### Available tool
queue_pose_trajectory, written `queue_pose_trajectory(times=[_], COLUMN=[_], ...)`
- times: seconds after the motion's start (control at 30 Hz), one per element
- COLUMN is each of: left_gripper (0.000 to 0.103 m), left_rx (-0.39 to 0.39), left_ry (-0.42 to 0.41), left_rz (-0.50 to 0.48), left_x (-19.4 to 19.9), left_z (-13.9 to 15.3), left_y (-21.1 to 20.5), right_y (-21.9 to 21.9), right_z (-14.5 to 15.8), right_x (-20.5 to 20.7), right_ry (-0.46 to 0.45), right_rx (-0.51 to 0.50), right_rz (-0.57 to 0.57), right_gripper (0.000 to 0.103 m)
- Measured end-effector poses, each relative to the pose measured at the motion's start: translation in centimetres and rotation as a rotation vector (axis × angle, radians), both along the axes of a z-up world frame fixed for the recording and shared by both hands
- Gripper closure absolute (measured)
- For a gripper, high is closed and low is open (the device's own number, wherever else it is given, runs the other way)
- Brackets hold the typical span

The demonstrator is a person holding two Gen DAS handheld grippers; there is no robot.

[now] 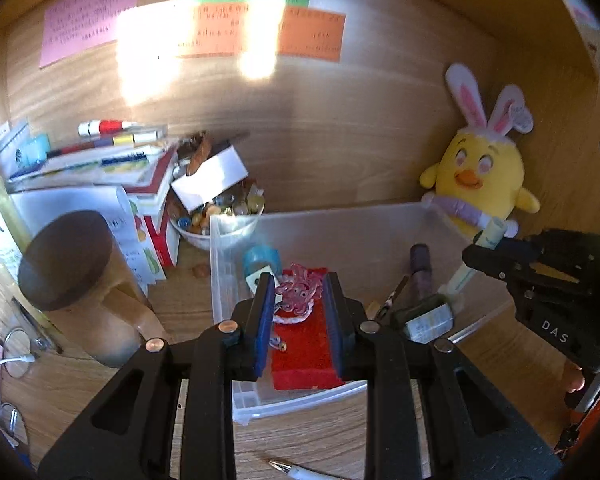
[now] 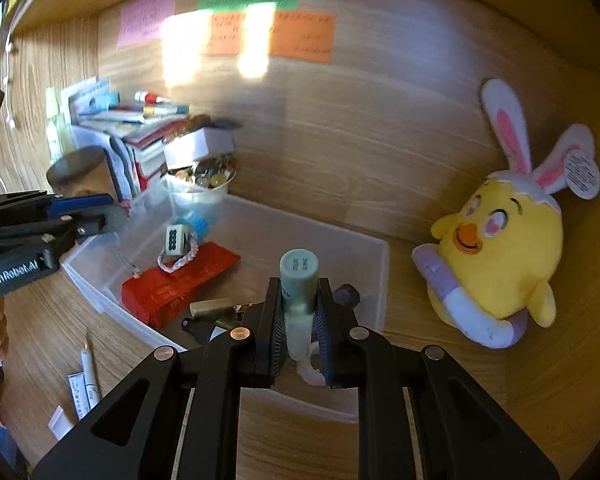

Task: Organize objects
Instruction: 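Carry the pale green marker and pink clip into the clear box and release both, then move both open tools back toward the tubes on the desk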

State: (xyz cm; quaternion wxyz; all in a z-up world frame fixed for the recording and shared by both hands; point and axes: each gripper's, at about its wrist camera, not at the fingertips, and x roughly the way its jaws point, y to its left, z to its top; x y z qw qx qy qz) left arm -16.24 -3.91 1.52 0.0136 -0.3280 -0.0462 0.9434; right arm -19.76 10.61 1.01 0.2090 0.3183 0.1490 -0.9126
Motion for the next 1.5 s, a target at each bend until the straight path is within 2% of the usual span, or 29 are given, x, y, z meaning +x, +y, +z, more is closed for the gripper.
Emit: queue_pose_trajectory(times=[0.23,0.33,0.37,0.4,0.47,0.53,0.67,0.8,0.93,1.03,1.27,1.5], left_gripper=[0.078,0.074,0.073,0.071,0.063,0.053,0.048,0.035,0.025,0.015,0.011,0.011], left_rx=[0.004,0.005,0.003,0.0,-0.005,-0.007,-0.014,-0.026,-0.045,-0.058,-0.08,-0.077], left_ry=[-0.025,-0.03,-0.033,-0.031,-0.02,-0.006,0.011,0.023,0.032,0.033,0.008,-0.045], left_rz=[-0.021,-0.033,-0.037,-0.038,-0.041,-0.037,-0.044,-0.043,-0.048,-0.046,-0.039,-0.017], left_x=[-0.5,-0.4,-0.3,-0.3,0.0,0.3,1.0,1.8,3.2,4.7,7.6,10.4], left_z=[-1.2,-1.4,-1.5,-1.4,-1.3,-1.0,-0.4,0.1,0.4,0.3,-0.7,-2.6], left_y=[0.1,0.1,0.2,0.2,0.3,0.3,0.6,1.0,1.4,1.7,2.0,2.0], right_y=[-2.8,-3.6,-3.8,-4.0,-4.0,-3.9,-3.2,-1.8,-0.5,0.5,2.4,4.0], right_z=[-1.0,-1.3,-1.4,-1.5,-1.5,-1.3,-0.8,-0.3,0.1,0.0,-1.2,-4.2], right_x=[-1.1,-1.4,-1.5,-1.5,-1.2,-1.0,-0.3,1.0,2.5,3.8,7.7,10.9], right_ry=[-0.043,-0.079,-0.086,-0.088,-0.087,-0.089,-0.09,-0.088,-0.09,-0.1,-0.131,-0.213], right_rx=[0.019,0.002,-0.001,-0.004,-0.013,-0.022,-0.043,-0.07,-0.094,-0.109,-0.132,-0.167], right_rz=[0.05,0.078,0.081,0.081,0.083,0.087,0.083,0.083,0.093,0.1,0.127,0.124], right_gripper=[0.088,0.08,0.074,0.067,0.061,0.061,0.056,0.044,0.039,0.029,0.025,0.024])
